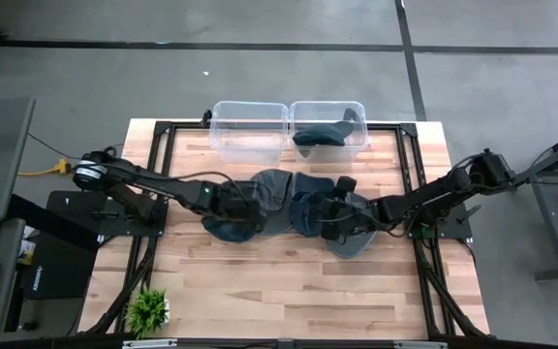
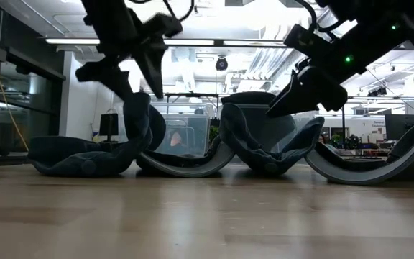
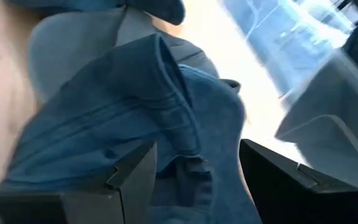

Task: Pick & Place hat
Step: Put the left blue cap into the right transparent bin

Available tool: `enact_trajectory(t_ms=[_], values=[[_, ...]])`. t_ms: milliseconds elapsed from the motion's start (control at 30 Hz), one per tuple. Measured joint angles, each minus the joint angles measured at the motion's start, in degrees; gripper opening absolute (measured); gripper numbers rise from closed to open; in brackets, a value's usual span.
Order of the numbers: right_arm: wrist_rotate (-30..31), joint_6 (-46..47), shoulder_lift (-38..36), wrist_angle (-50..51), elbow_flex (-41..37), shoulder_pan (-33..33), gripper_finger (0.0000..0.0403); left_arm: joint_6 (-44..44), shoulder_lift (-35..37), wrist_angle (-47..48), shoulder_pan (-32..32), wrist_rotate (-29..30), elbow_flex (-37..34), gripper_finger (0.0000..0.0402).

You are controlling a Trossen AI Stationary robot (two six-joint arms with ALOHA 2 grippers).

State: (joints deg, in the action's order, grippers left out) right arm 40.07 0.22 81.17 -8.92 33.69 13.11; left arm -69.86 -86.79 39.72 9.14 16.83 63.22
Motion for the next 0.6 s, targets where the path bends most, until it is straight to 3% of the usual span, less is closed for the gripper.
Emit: enact_trajectory(t_ms=[167,400,600], values=[[1.24,-2.05,0.00,-0.65,0.00,-1.09,0.0224,-5.62,-3.73,6.32,2.77,7.66,4.23,0.0233],[-3.68,-2.20,0.00,-0.82,0.00,-3.69,0.0224,-12.43,-7.60,18.32,6.73,19.81,12.13,0.0233],[-6.08,-2.19,0.00,-0.82,0.00,-5.10,0.0224,-20.99,-13.49,27.59,11.41,23.03,19.61,0.0233]])
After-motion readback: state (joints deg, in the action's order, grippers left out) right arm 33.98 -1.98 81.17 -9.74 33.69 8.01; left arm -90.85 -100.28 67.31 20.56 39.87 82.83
